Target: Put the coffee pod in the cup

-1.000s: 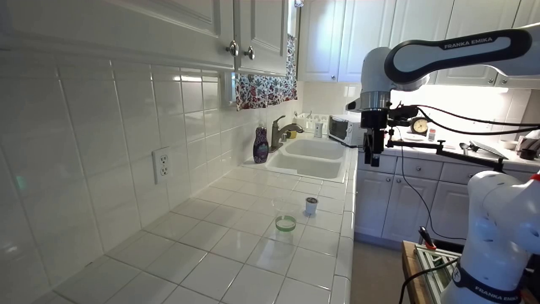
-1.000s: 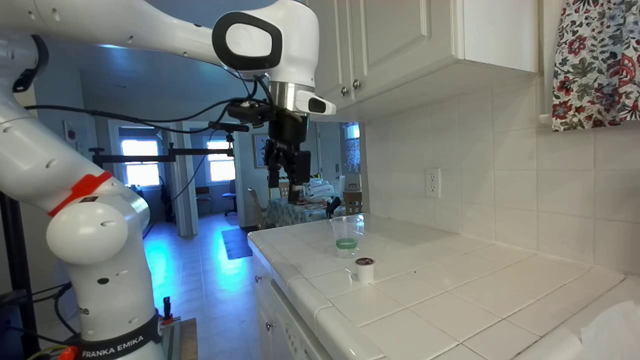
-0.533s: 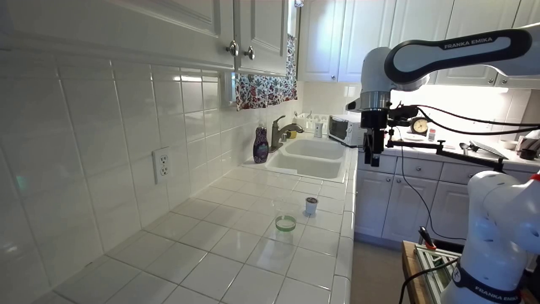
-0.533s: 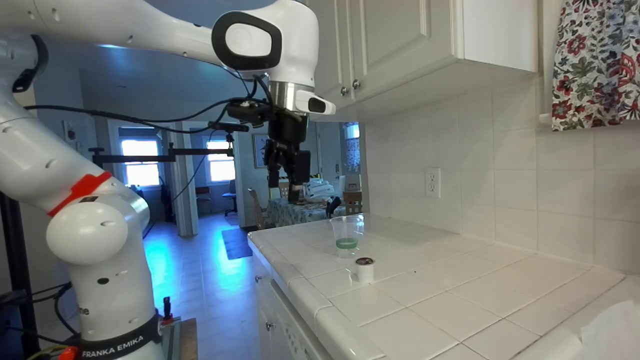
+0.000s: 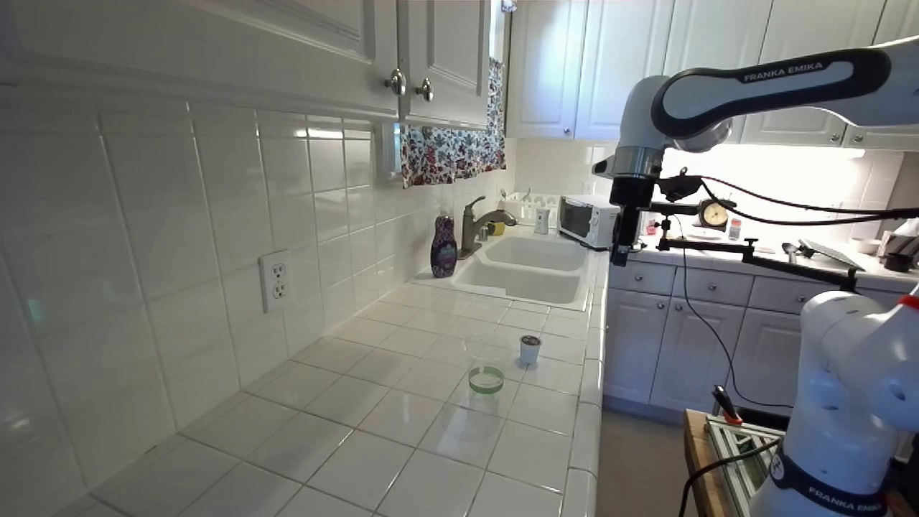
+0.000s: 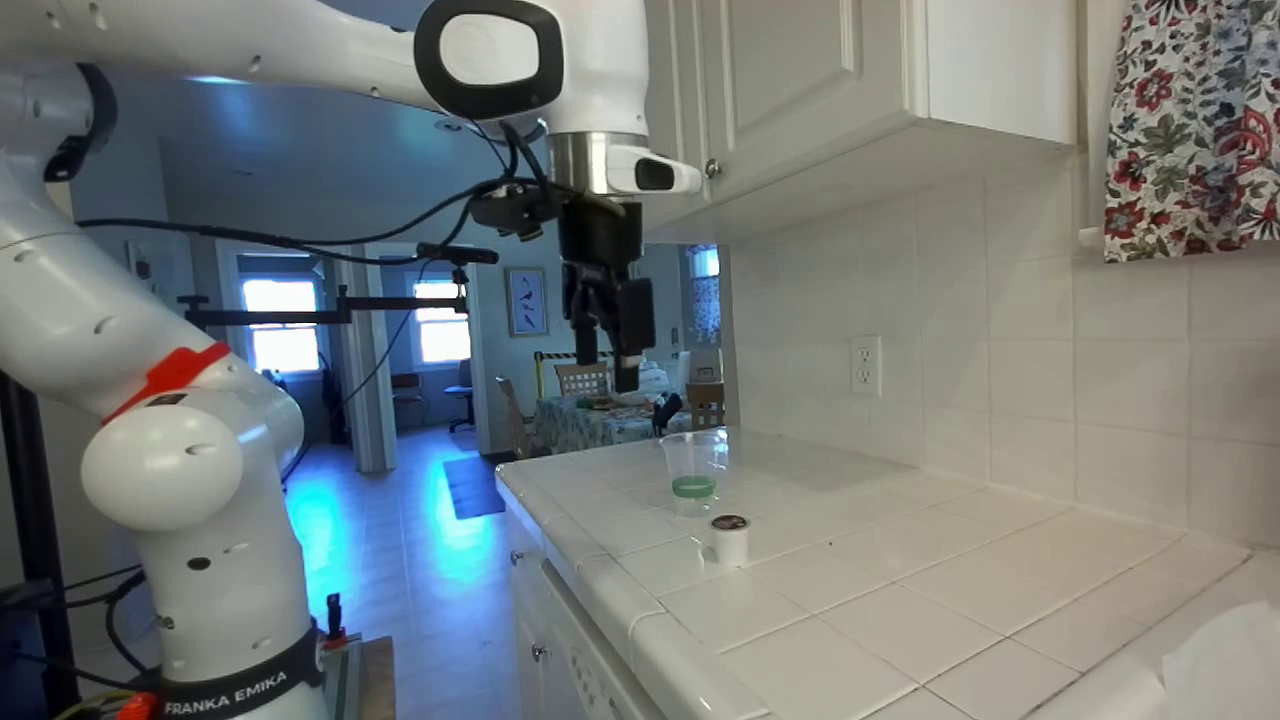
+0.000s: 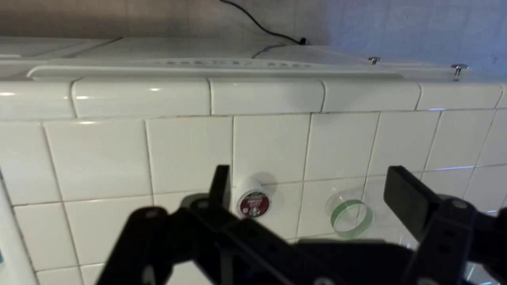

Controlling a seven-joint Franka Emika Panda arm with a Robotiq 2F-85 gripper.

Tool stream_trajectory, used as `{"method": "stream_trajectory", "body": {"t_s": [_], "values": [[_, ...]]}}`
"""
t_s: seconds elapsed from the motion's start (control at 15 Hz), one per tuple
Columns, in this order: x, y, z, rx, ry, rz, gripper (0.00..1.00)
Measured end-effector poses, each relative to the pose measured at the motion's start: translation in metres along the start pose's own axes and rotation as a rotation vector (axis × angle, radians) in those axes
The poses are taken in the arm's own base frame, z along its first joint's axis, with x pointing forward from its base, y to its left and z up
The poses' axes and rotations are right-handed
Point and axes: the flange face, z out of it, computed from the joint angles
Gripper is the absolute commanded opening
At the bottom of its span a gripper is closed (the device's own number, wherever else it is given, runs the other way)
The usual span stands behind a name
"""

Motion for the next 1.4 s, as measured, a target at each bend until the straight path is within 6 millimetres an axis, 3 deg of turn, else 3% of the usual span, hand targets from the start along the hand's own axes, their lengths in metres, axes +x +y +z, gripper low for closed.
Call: {"method": "stream_trajectory", "body": {"t_s": [0.2, 0.4, 0.8, 1.4], "values": [[0.016, 0.022, -0.007, -0.028, 0.042, -0.027, 1.0], [0.039, 0.03, 0.002, -0.048, 0.013, -0.083, 1.0], [0.082, 0.025, 0.031, -0.056, -0.076, -0.172, 1.0], [0.121, 0.01, 0.067, -0.087, -0.093, -0.221, 1.0]]}}
